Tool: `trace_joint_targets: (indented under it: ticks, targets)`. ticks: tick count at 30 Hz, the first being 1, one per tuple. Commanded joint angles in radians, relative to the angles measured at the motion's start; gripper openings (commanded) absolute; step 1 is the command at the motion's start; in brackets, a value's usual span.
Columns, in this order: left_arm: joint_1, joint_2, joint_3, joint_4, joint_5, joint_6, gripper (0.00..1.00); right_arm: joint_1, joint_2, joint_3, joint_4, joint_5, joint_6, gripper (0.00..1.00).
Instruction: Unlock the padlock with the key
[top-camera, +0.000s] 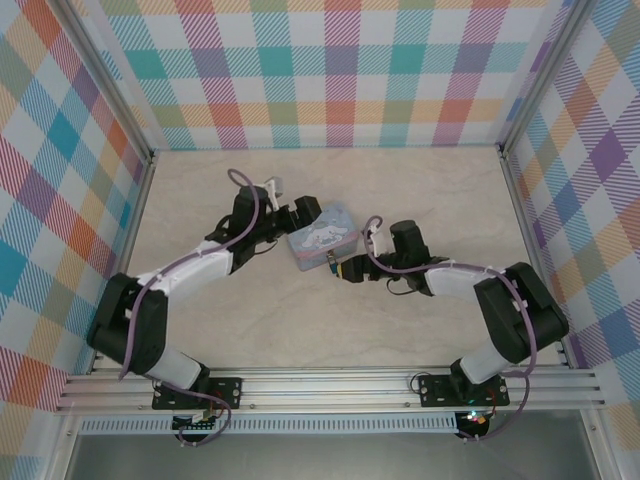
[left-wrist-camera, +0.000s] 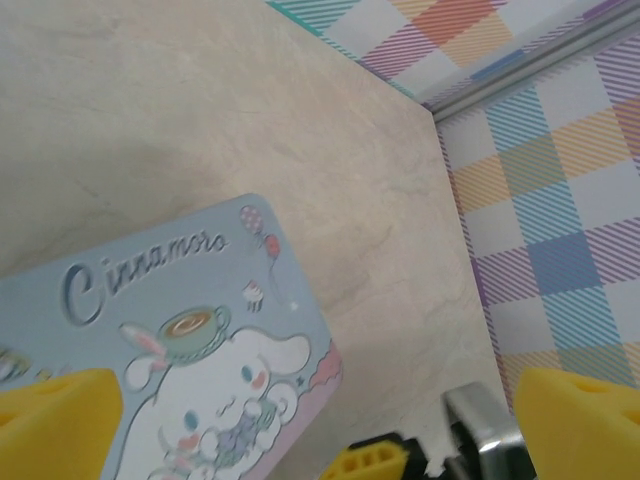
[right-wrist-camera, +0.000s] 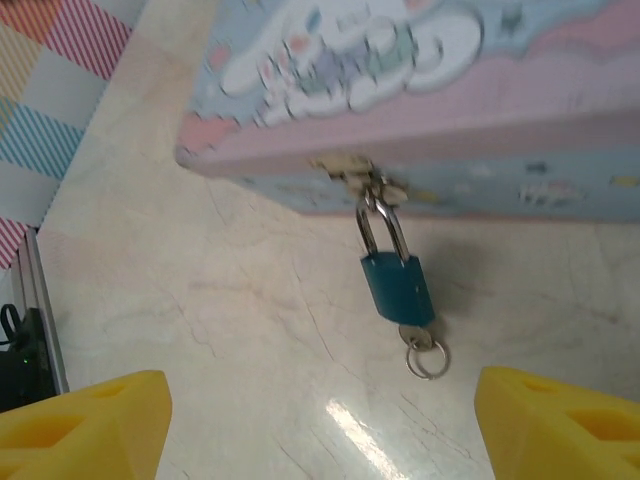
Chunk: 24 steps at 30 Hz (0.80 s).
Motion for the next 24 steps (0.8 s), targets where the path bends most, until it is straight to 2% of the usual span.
trace_joint_targets:
  ticks: [1,10,17,24]
  targets:
    - [0.010,0.080,0.077,0.003,0.078,0.031,1.00,0.012,0.041,-0.012,0.157,0.029,0.023,0.76]
    - [0.011,0.220,0.170,0.005,0.106,0.030,1.00,0.033,0.152,0.021,0.229,0.046,-0.008,0.66]
    - [0.011,0.256,0.169,0.021,0.106,0.004,1.00,0.042,0.200,0.051,0.216,0.055,-0.040,0.60]
    - [0.011,0.280,0.160,0.037,0.109,-0.026,1.00,0.050,0.270,0.035,0.283,0.059,-0.052,0.54]
